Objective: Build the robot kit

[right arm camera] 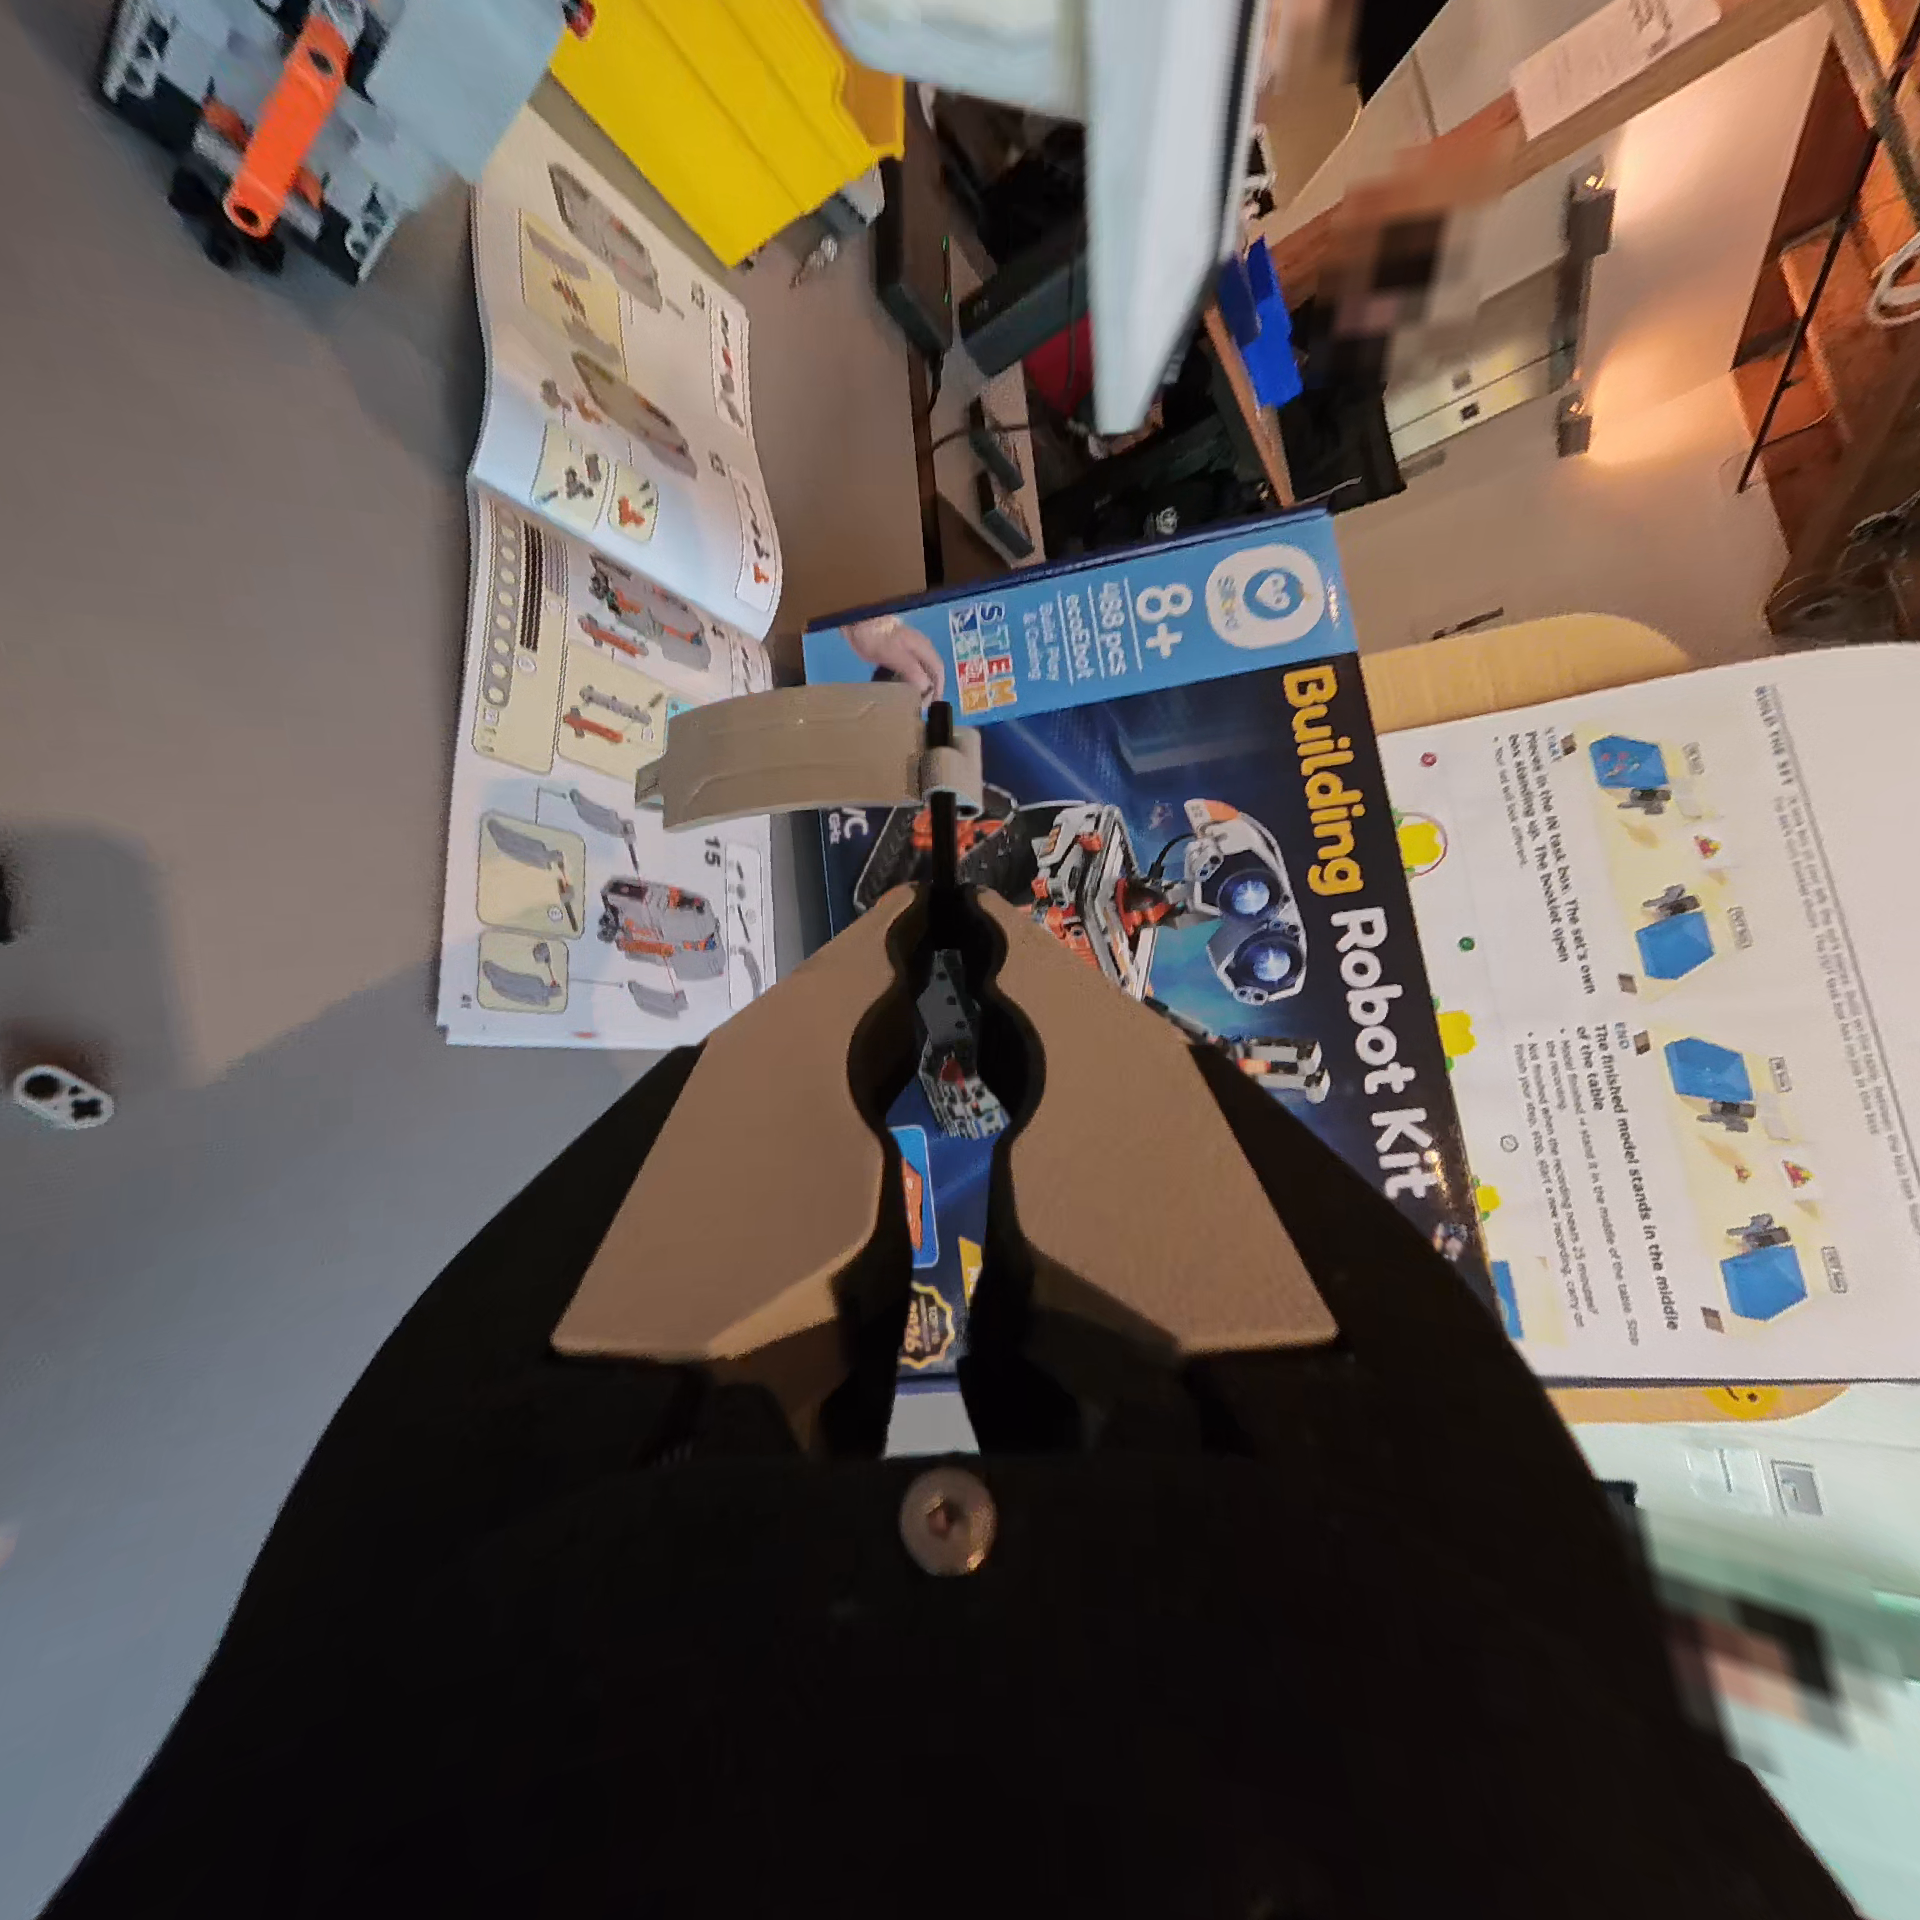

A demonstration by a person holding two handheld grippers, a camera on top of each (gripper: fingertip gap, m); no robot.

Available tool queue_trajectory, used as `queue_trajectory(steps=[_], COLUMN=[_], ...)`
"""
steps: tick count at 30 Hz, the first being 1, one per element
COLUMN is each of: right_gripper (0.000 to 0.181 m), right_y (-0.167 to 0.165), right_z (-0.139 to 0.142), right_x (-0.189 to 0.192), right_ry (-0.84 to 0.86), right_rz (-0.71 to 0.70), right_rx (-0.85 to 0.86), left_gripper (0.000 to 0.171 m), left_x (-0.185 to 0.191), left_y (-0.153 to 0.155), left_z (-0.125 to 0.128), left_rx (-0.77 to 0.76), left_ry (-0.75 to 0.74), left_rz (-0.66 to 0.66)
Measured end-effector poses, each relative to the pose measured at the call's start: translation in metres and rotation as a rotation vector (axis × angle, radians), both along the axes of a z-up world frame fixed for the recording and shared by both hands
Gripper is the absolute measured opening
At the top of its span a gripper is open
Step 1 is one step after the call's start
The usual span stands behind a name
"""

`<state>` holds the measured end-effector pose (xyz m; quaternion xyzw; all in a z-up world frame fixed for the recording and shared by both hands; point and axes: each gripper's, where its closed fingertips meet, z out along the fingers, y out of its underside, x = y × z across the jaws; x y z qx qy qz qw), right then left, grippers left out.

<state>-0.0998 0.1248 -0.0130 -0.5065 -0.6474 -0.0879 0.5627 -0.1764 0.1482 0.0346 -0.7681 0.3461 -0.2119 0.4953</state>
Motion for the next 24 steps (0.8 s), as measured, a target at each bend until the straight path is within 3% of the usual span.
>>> queue_trajectory(steps=[2,4,8,12,16,21,24], right_gripper=[0.001,0.001,0.001,0.001,0.0,0.0,0.0], right_y=[-0.005,-0.008,-0.02,-0.029,-0.034,-0.034,-0.033], right_z=[0.005,0.014,0.031,0.05,0.057,0.054,0.052], right_x=[-0.004,-0.008,-0.015,-0.016,-0.019,-0.02,-0.02], right_ry=[-0.003,-0.003,0.043,0.107,0.148,0.183,0.176], right_rz=[0.012,0.001,0.035,0.061,0.086,0.112,0.109], right_rx=[0.015,0.041,0.075,0.119,0.122,0.087,0.082], left_gripper=[0.066,0.073,0.057,0.039,0.009,0.004,0.015], left_x=[0.012,0.025,0.043,0.06,0.068,0.066,0.06], left_y=[-0.013,-0.029,-0.047,-0.063,-0.068,-0.075,-0.07], left_z=[0.025,0.03,0.006,0.0,-0.004,0.0,0.003], left_rx=[-0.015,-0.072,-0.161,-0.197,-0.17,-0.166,-0.168], left_ry=[-0.209,-0.288,-0.182,-0.179,-0.152,-0.157,-0.174], left_rz=[-0.094,-0.208,-0.336,-0.434,-0.471,-0.514,-0.489])
